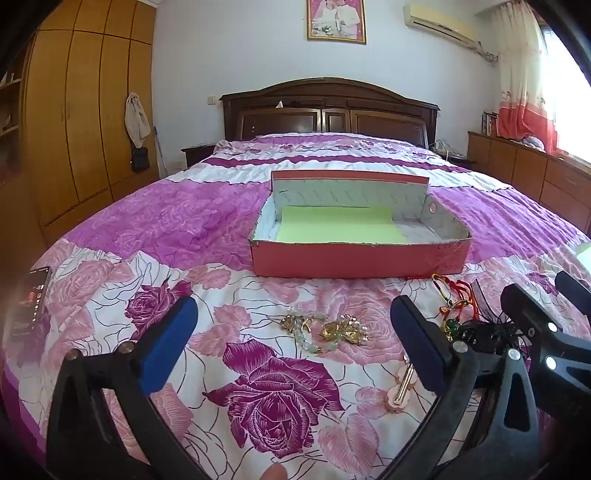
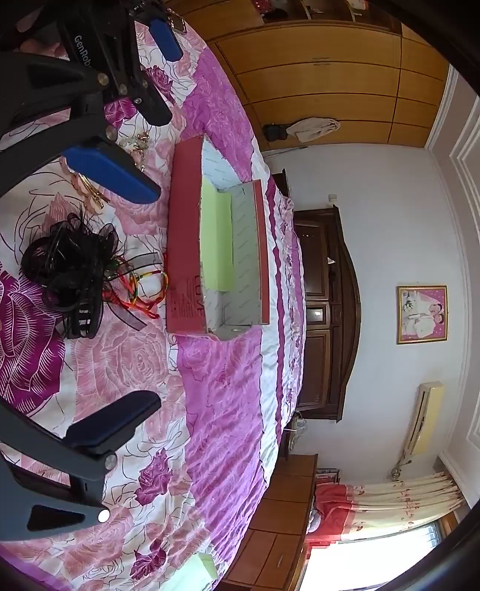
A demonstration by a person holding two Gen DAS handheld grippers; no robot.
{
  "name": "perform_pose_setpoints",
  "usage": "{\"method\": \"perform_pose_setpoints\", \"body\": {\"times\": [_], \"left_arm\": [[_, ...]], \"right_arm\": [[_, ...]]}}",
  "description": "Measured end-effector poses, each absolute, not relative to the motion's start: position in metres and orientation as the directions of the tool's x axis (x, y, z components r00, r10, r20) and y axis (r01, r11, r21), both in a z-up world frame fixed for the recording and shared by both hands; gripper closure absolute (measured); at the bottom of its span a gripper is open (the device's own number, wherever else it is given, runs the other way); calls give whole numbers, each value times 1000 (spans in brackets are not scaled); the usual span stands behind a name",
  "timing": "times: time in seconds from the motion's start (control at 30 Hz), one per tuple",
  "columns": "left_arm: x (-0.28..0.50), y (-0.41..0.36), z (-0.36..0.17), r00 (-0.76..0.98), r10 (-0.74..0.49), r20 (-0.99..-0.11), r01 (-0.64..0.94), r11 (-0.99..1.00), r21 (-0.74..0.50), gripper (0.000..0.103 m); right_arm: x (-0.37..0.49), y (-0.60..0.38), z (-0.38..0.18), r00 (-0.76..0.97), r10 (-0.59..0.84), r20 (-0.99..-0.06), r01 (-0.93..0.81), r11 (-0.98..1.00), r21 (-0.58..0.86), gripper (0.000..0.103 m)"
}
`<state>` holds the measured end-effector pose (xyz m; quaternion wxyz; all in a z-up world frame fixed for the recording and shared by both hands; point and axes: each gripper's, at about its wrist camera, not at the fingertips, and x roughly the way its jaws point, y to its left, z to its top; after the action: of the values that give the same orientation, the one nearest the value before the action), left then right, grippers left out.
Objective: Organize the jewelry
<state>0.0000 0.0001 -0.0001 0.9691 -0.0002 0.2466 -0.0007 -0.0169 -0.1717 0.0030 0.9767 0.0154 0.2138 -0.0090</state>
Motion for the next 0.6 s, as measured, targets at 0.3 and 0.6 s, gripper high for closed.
{"method": "perform_pose_setpoints", "body": {"times": [0.3,0.6], "left_arm": [[0,0,0,876,1,-483,0,1000,3,5],[-1,-5,-1,876,1,-482,1,1000,4,5]], "right_arm": [[-17,-171,4,909,-10,-416,24,999,29,0],[-17,-171,3,909,-10,-416,25,999,29,0]]}}
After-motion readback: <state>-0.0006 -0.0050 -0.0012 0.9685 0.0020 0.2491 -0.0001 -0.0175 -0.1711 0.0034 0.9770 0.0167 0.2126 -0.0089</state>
